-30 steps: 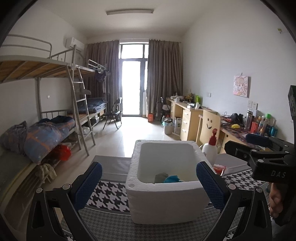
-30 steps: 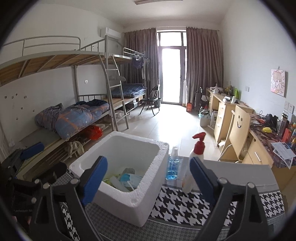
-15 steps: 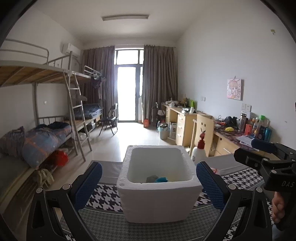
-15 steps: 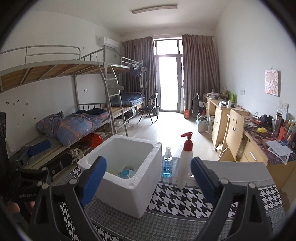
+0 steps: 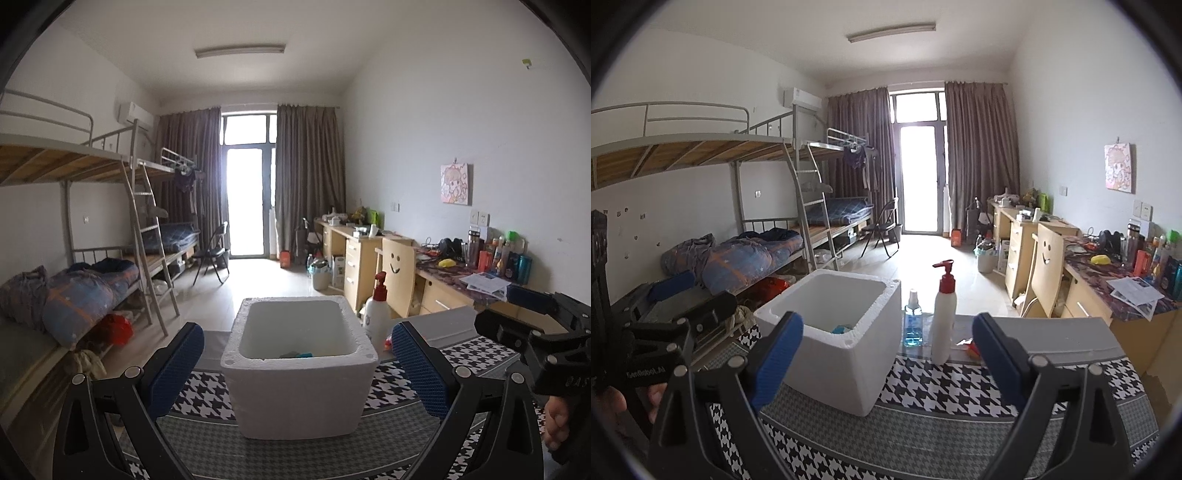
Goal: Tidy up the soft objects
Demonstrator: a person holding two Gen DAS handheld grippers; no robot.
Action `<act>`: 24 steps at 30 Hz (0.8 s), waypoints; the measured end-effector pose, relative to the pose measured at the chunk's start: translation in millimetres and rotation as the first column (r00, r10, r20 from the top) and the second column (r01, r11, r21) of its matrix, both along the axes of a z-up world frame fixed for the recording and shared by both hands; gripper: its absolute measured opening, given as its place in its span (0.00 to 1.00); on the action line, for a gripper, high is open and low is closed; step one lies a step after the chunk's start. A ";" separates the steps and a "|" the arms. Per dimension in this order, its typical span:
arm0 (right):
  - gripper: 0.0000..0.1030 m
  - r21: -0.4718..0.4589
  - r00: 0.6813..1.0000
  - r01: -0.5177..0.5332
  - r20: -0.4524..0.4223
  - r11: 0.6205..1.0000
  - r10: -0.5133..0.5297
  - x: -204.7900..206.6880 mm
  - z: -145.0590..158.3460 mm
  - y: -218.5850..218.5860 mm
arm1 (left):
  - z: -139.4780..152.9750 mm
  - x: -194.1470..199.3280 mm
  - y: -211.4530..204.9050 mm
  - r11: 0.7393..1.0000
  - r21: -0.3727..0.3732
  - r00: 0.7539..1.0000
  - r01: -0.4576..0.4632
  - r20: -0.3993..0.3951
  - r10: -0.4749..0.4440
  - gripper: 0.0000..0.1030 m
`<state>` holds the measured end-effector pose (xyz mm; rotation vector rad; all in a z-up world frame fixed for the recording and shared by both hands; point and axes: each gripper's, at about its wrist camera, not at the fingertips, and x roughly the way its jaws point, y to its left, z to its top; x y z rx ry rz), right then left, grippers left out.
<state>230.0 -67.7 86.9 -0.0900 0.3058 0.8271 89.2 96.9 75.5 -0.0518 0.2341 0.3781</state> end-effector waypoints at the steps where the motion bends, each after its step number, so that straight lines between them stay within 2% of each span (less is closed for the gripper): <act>1: 0.92 0.000 1.000 0.001 0.005 1.000 -0.001 -1.6 -1.0 -3.0 | 0.1 -2.1 -2.2 1.000 0.004 1.000 0.002 0.006 -0.002 0.99; 7: 0.94 0.008 1.000 0.015 0.025 1.000 -0.015 -13.2 -4.4 -13.1 | -1.5 -12.6 -6.2 1.000 0.000 0.999 0.026 0.039 -0.026 0.99; 18: 0.98 0.045 0.997 0.040 0.067 0.998 -0.043 -34.2 -16.4 -26.4 | -11.1 -25.4 -14.3 1.000 -0.009 0.999 0.029 0.029 -0.028 0.99; 24: 0.98 0.055 0.996 0.042 0.076 0.998 -0.046 -41.8 -21.3 -31.6 | -16.2 -35.2 -28.4 1.000 0.014 0.999 0.024 0.029 -0.025 0.99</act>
